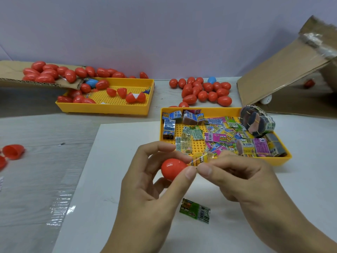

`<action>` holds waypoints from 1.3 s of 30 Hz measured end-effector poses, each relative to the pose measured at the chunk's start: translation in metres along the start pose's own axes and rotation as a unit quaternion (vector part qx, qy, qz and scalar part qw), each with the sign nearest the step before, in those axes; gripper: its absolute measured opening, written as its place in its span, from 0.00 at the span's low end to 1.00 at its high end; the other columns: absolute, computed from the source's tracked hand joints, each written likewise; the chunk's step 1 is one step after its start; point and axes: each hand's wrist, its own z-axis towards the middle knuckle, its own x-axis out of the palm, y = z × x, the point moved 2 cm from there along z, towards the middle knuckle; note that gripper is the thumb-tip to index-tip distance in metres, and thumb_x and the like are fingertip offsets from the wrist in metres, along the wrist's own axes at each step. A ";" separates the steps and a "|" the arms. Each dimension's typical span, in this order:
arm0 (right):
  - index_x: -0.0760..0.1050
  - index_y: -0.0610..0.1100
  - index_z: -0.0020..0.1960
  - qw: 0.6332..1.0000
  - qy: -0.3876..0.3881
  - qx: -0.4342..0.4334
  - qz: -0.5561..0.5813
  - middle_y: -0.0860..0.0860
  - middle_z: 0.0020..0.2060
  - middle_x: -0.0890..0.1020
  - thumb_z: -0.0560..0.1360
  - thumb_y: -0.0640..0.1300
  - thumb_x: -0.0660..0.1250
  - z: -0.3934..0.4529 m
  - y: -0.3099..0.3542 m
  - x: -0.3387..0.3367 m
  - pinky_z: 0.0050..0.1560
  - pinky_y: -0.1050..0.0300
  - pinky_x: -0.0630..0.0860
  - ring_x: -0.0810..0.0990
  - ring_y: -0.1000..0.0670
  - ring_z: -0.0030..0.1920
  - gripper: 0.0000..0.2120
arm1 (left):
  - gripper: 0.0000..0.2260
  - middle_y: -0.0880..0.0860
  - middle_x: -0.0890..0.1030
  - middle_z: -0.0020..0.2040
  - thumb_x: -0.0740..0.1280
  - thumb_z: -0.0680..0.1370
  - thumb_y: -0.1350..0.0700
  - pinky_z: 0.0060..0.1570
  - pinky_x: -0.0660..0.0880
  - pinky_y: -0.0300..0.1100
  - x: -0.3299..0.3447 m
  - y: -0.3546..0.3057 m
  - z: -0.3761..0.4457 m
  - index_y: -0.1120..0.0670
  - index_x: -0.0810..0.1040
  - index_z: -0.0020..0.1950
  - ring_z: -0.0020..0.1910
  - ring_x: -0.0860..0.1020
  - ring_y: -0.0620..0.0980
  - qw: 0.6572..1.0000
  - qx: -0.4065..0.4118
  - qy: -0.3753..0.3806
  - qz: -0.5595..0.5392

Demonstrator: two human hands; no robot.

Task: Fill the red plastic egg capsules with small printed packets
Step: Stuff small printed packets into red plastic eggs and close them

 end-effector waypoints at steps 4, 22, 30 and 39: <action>0.86 0.43 0.41 0.998 0.015 0.035 0.048 0.47 0.28 0.65 0.56 0.63 0.80 0.002 -0.002 -0.001 0.24 0.65 0.60 0.59 0.54 0.25 0.25 | 0.12 0.52 0.85 0.47 0.78 0.65 0.53 0.41 0.80 0.37 -0.001 0.000 0.001 0.45 0.83 0.46 0.46 0.83 0.50 1.000 0.023 -0.010 0.010; 0.85 0.48 0.34 1.000 -0.015 -0.016 0.017 0.57 0.23 0.71 0.64 0.53 0.75 -0.001 0.006 0.004 0.26 0.74 0.64 0.68 0.60 0.23 0.08 | 0.12 0.51 0.84 0.47 0.74 0.65 0.50 0.43 0.80 0.34 0.001 0.003 -0.004 0.45 0.84 0.48 0.50 0.83 0.54 0.999 0.011 -0.011 0.038; 0.82 0.48 0.30 1.000 -0.013 0.009 0.003 0.56 0.21 0.68 0.65 0.55 0.74 0.000 0.006 0.004 0.25 0.72 0.64 0.66 0.59 0.21 0.12 | 0.14 0.49 0.85 0.46 0.75 0.63 0.49 0.43 0.80 0.34 0.000 0.002 -0.003 0.45 0.84 0.48 0.49 0.84 0.50 0.999 -0.011 -0.009 0.038; 0.77 0.50 0.28 0.999 0.002 0.026 -0.042 0.55 0.23 0.63 0.69 0.58 0.72 0.002 -0.001 0.000 0.25 0.67 0.61 0.60 0.56 0.24 0.16 | 0.13 0.48 0.85 0.45 0.77 0.64 0.53 0.41 0.81 0.37 -0.002 0.000 -0.003 0.44 0.84 0.47 0.46 0.84 0.50 0.998 -0.045 -0.001 0.039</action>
